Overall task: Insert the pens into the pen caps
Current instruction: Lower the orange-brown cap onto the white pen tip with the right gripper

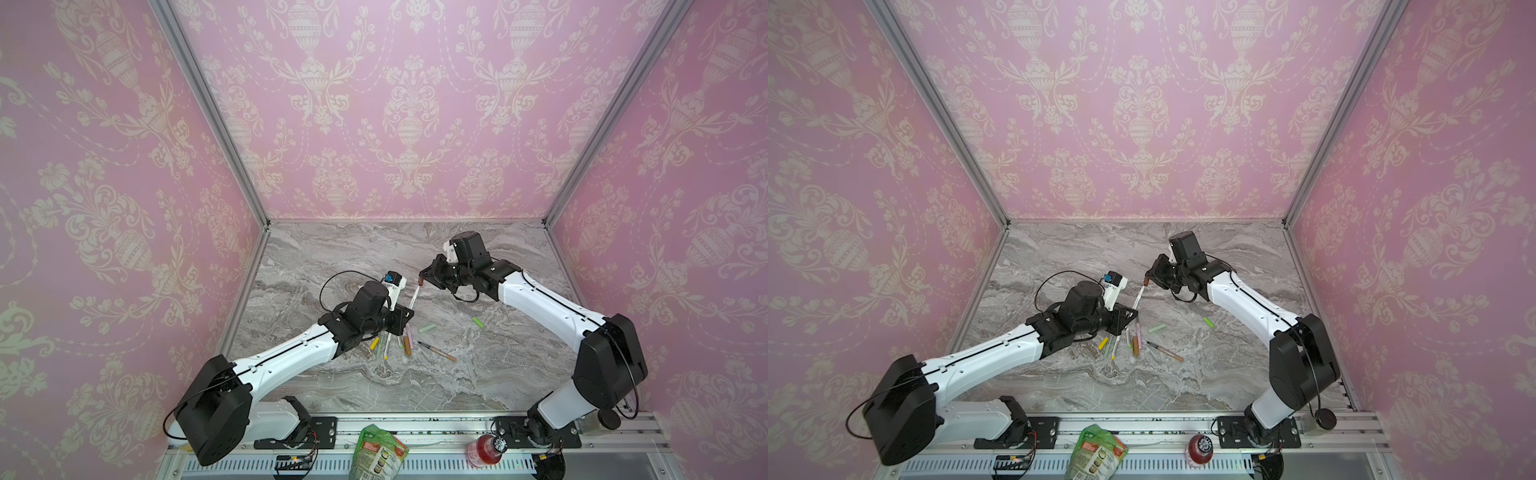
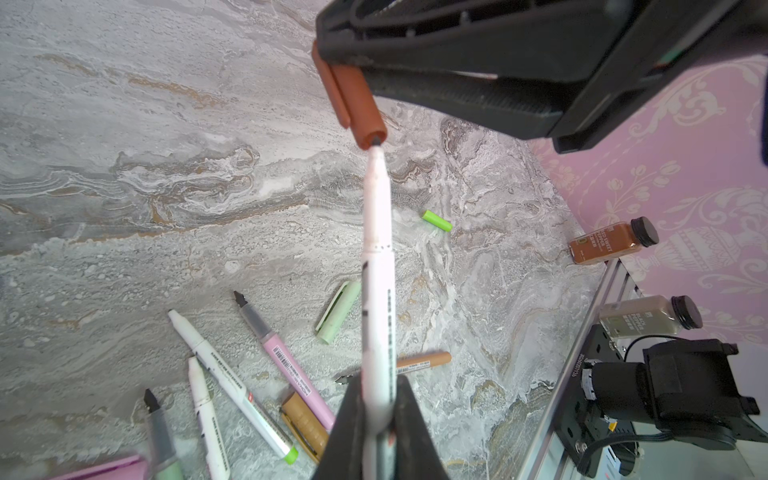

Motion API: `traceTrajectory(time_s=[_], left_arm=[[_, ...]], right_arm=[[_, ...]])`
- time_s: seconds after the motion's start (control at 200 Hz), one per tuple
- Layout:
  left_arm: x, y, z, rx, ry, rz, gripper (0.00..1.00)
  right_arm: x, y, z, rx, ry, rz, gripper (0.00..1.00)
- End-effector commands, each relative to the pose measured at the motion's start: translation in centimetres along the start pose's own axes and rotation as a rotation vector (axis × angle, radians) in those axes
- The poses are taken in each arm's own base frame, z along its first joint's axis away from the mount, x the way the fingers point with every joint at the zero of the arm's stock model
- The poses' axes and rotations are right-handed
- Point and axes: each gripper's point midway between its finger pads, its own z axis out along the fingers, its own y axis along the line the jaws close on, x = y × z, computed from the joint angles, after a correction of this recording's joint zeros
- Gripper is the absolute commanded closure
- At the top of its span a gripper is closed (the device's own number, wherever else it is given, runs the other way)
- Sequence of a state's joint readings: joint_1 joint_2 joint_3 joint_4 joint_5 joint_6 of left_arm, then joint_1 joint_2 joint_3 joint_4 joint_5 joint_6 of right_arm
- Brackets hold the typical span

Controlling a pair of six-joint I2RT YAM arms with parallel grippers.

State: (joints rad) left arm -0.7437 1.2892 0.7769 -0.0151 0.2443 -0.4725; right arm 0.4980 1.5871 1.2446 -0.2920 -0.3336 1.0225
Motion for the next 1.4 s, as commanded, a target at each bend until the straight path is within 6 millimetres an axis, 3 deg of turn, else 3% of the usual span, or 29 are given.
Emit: traceTrajectory(time_s=[0.0, 0.58, 1.396], left_arm=[[0.0, 0.0, -0.2, -0.004, -0.016, -0.007, 1.00], [0.0, -0.1, -0.4, -0.003, -0.023, -0.013, 1.00], [-1.0, -0.1, -0.8, -0.007, -0.082, -0.048, 1.00]], right_arm=[[-0.2, 2.1, -1.2, -0.052, -0.017, -0.014, 1.00], [0.3, 2.7, -1.9, -0.062, -0.016, -0.022, 1.00], [2.8, 1.2, -0.9, -0.026, 0.016, -0.029, 1.00]])
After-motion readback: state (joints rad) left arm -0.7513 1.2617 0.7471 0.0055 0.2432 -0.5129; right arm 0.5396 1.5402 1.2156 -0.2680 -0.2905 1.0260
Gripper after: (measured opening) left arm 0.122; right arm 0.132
